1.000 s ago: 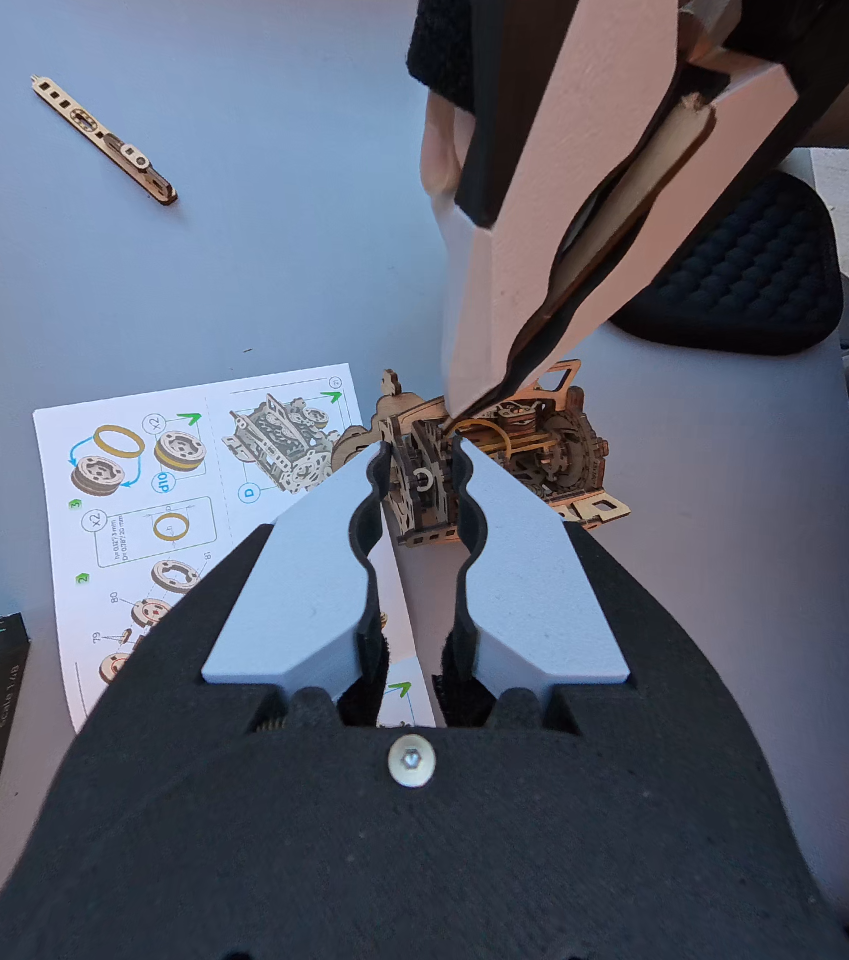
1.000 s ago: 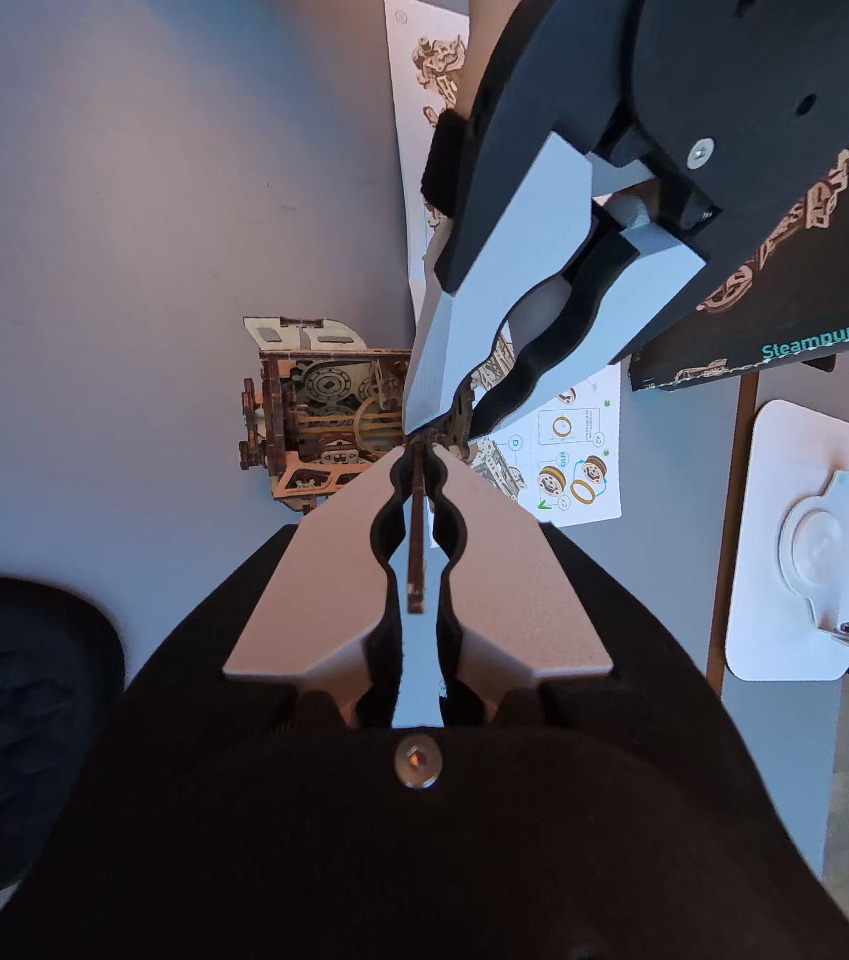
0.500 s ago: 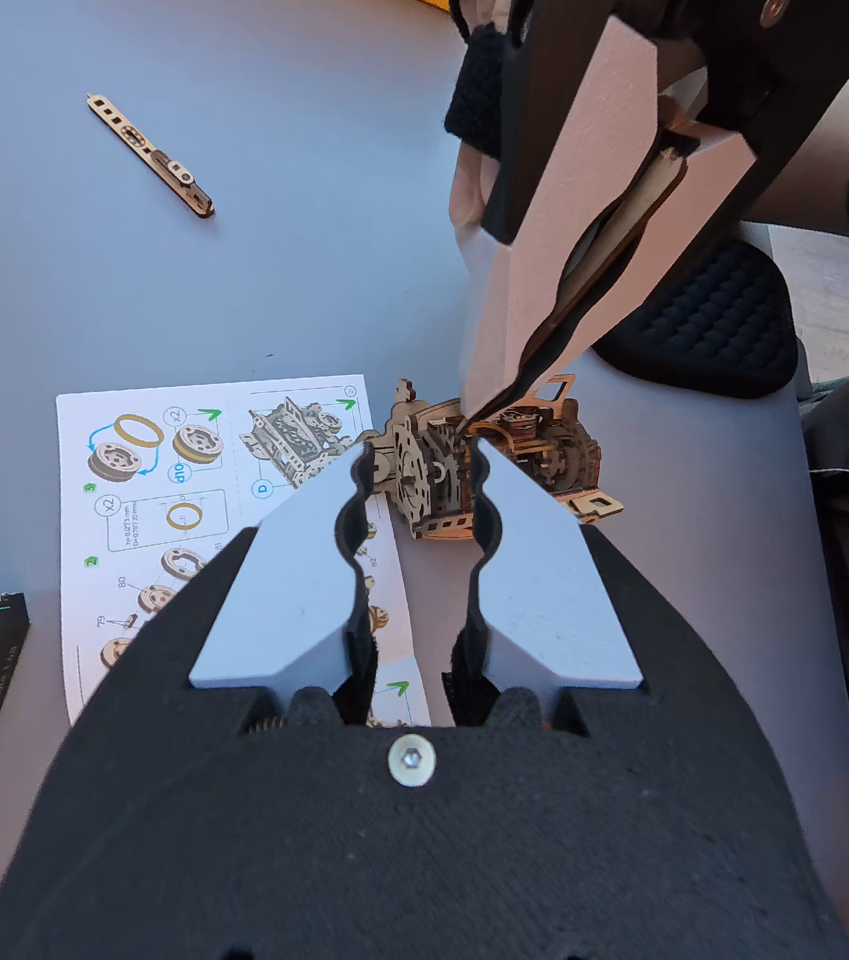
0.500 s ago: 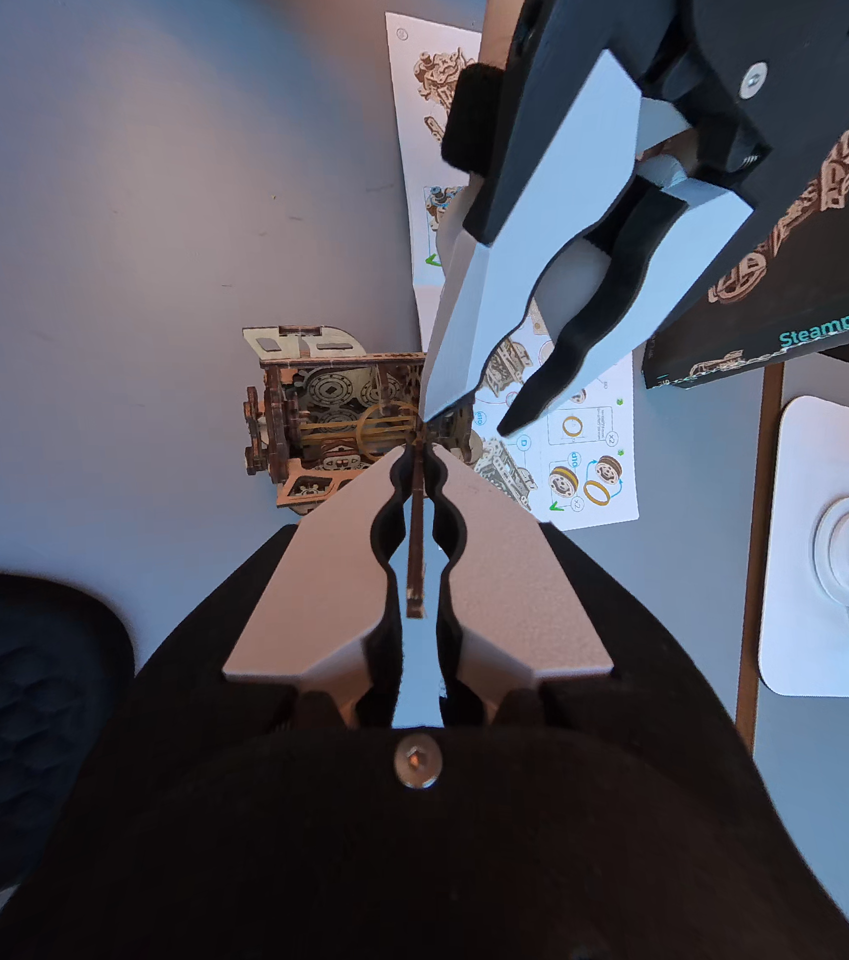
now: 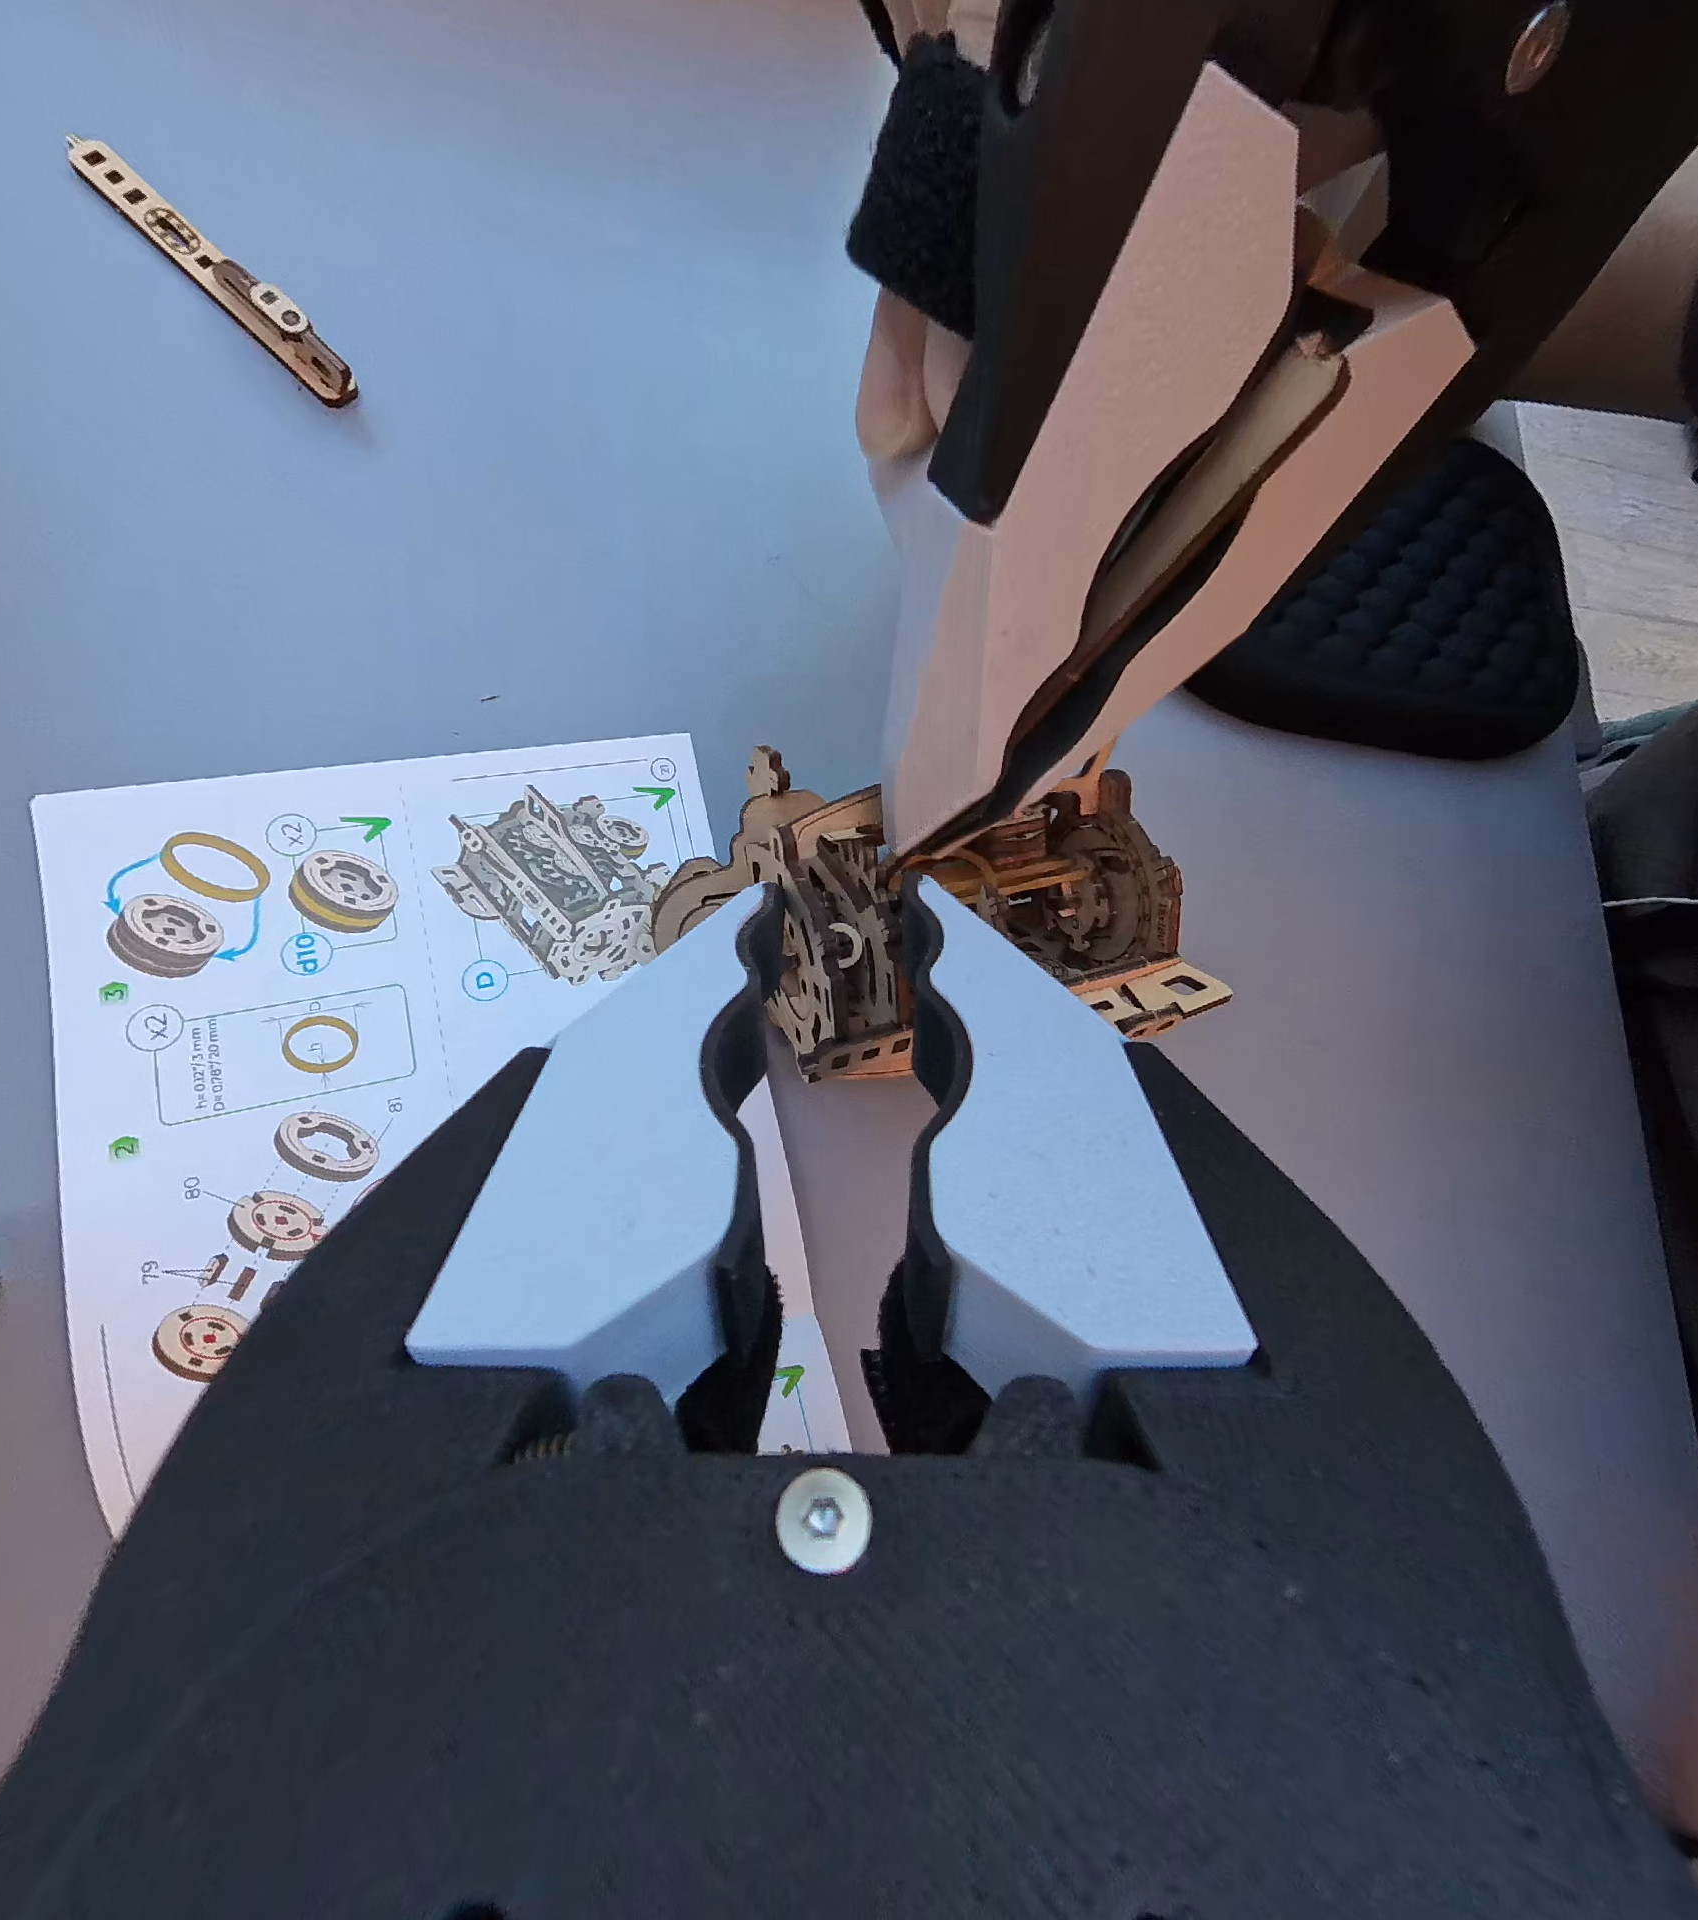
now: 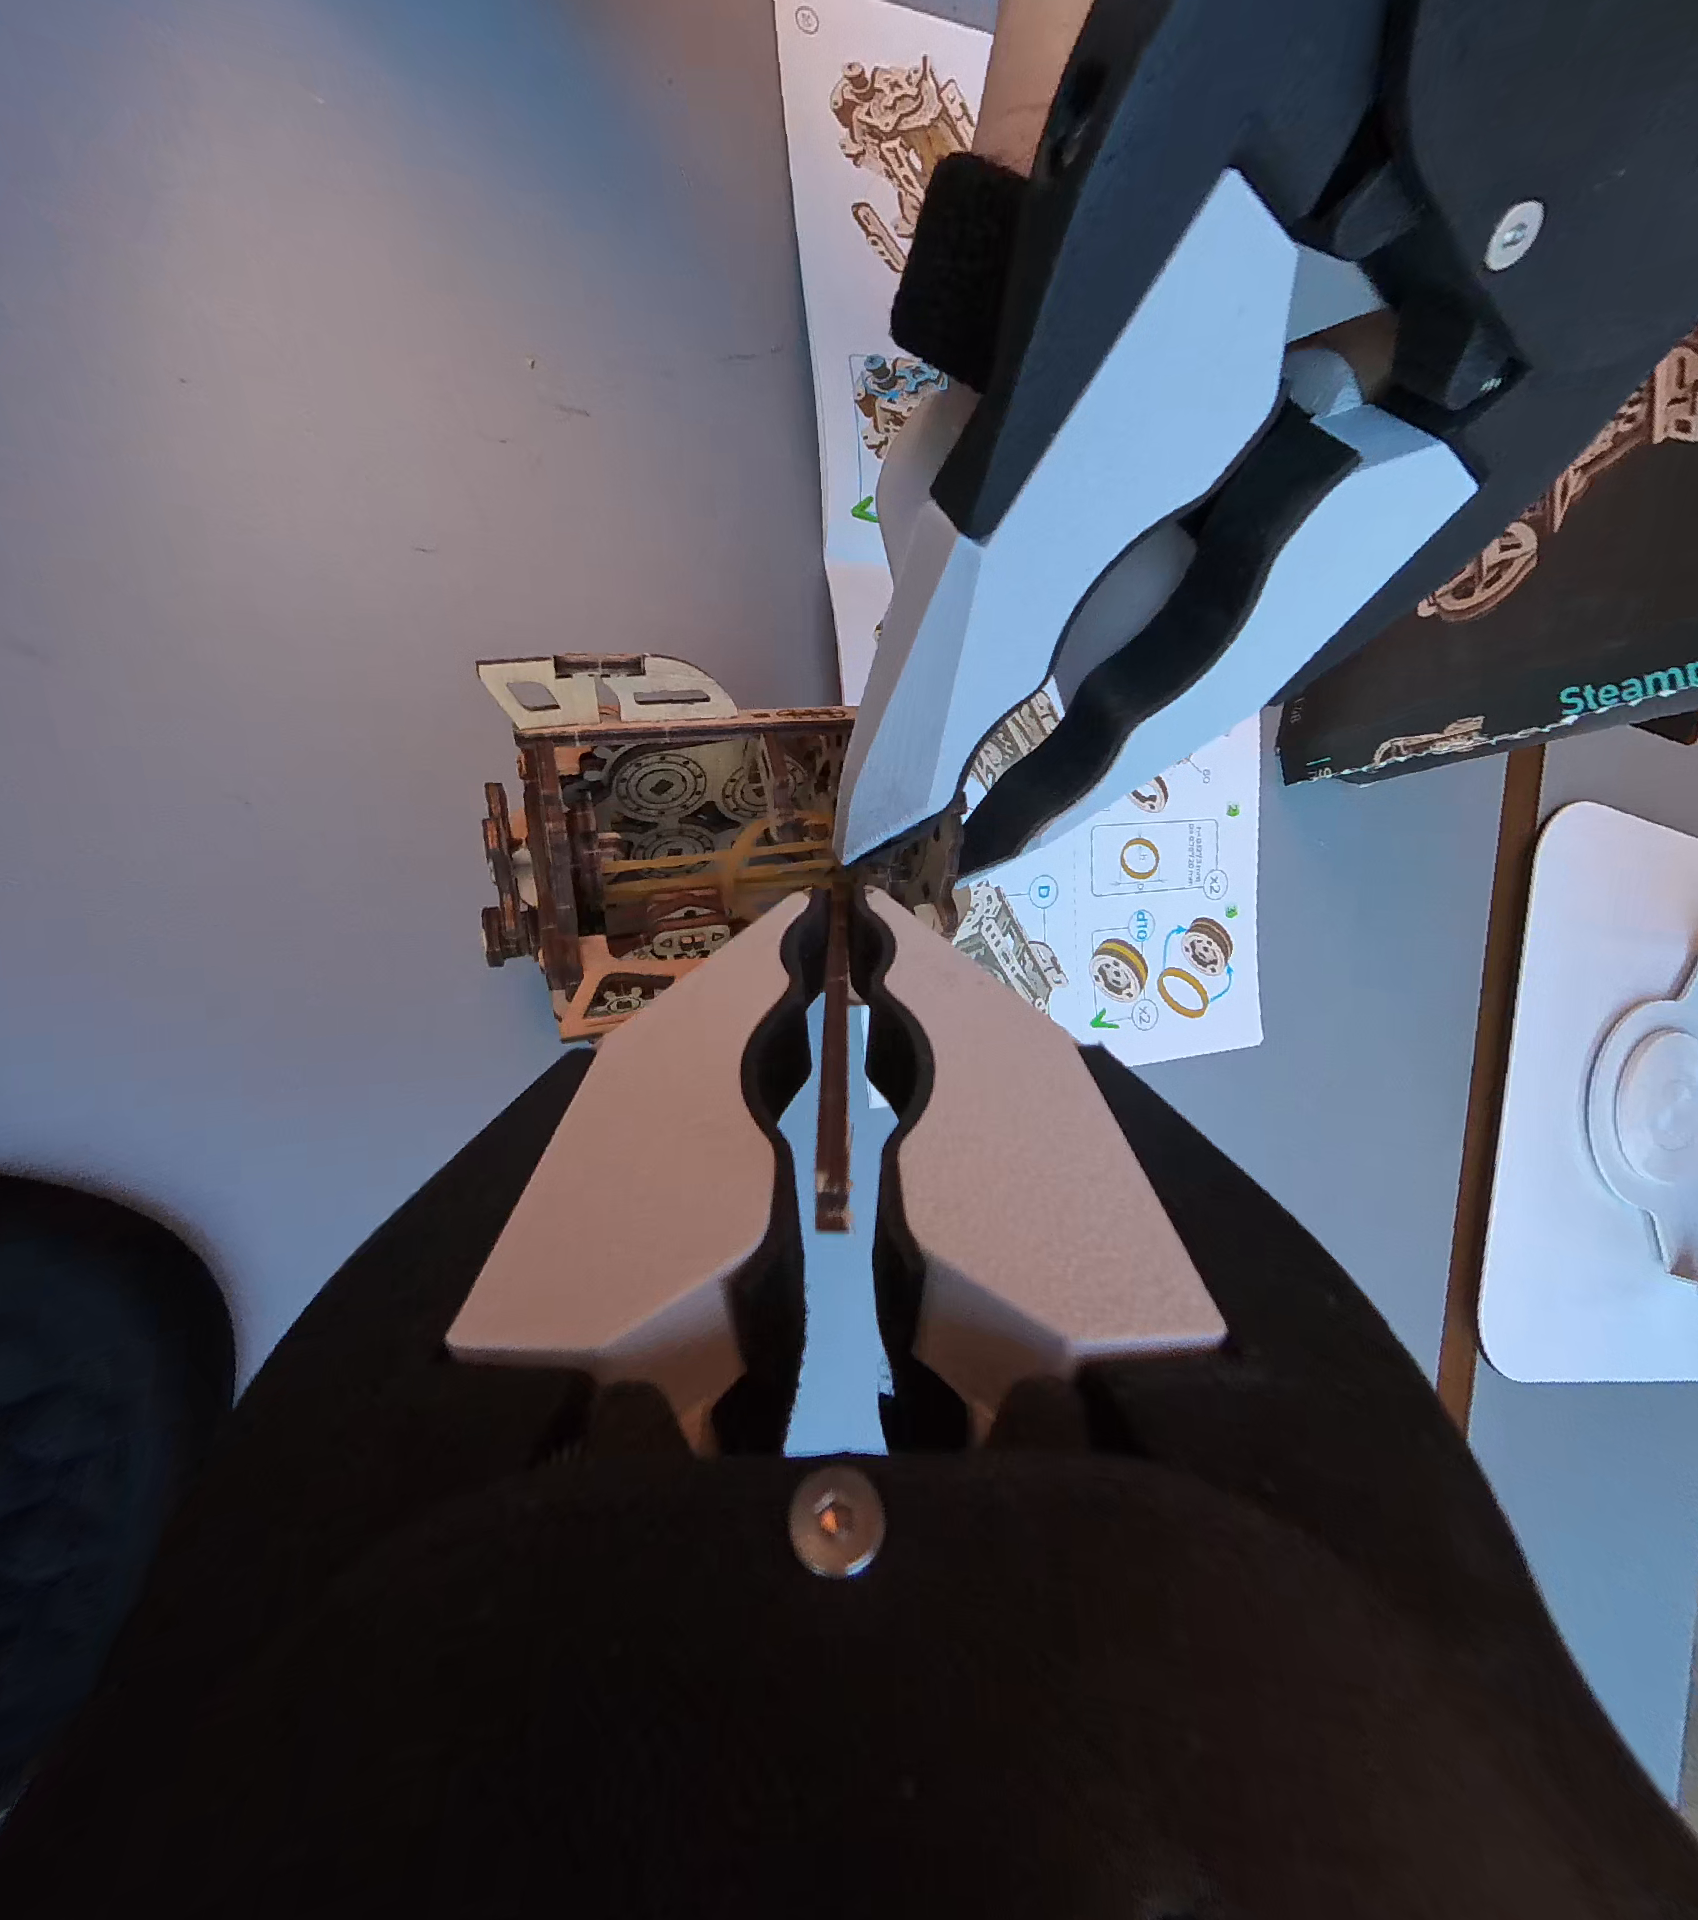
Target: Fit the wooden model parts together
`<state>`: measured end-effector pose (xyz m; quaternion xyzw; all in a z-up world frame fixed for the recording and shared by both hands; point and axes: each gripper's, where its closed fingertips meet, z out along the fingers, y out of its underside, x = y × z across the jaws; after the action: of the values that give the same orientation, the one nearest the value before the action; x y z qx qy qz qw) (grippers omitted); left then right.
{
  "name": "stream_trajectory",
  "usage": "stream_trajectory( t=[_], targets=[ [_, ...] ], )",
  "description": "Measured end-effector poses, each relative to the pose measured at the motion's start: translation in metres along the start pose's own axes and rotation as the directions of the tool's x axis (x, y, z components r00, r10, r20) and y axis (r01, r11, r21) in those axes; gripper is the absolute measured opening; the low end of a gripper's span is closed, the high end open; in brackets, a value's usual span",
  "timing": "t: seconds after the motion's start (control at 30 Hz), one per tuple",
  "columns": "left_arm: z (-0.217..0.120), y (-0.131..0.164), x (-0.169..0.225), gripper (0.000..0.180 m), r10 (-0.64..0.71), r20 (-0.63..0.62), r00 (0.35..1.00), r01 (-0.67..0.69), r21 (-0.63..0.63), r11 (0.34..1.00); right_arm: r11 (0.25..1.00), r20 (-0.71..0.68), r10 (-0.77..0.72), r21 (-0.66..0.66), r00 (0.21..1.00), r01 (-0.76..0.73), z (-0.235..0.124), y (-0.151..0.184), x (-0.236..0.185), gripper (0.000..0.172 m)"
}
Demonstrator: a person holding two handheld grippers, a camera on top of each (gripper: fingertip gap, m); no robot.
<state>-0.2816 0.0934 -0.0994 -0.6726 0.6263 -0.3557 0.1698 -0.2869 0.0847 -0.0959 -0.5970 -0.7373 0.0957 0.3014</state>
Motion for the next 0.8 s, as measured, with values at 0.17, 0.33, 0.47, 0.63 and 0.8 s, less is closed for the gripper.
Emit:
stream_trajectory(
  t=[0.17,0.33,0.47,0.63,0.8],
  targets=[
    [-0.0003,0.0001,0.0001,0.020,-0.003,-0.001,1.000,0.003,0.000,1.000,1.000,0.001,0.009,0.027,1.000,-0.009,0.0002,-0.0025,0.0003,0.001],
    [-0.0002,0.0005,0.0001,0.020,-0.015,-0.013,1.000,0.015,0.005,1.000,0.999,-0.009,0.007,0.031,1.000,-0.007,-0.0009,-0.0035,0.0005,0.000],
    [-0.0002,0.0003,-0.0005,0.020,-0.020,-0.015,1.000,0.020,0.009,1.000,0.999,-0.029,0.016,0.042,0.999,-0.015,-0.0026,-0.0038,0.0017,0.001],
    [-0.0014,0.0013,-0.0014,0.020,-0.032,-0.021,0.999,0.032,0.012,0.999,0.995,-0.070,0.044,0.091,0.997,-0.037,-0.0035,-0.0083,0.0043,0.001],
    [-0.0009,0.0007,-0.0017,0.020,-0.043,-0.029,0.999,0.044,0.020,0.999,0.995,-0.097,0.048,0.091,0.994,-0.040,-0.0065,-0.0061,0.0040,0.001]
  ],
)
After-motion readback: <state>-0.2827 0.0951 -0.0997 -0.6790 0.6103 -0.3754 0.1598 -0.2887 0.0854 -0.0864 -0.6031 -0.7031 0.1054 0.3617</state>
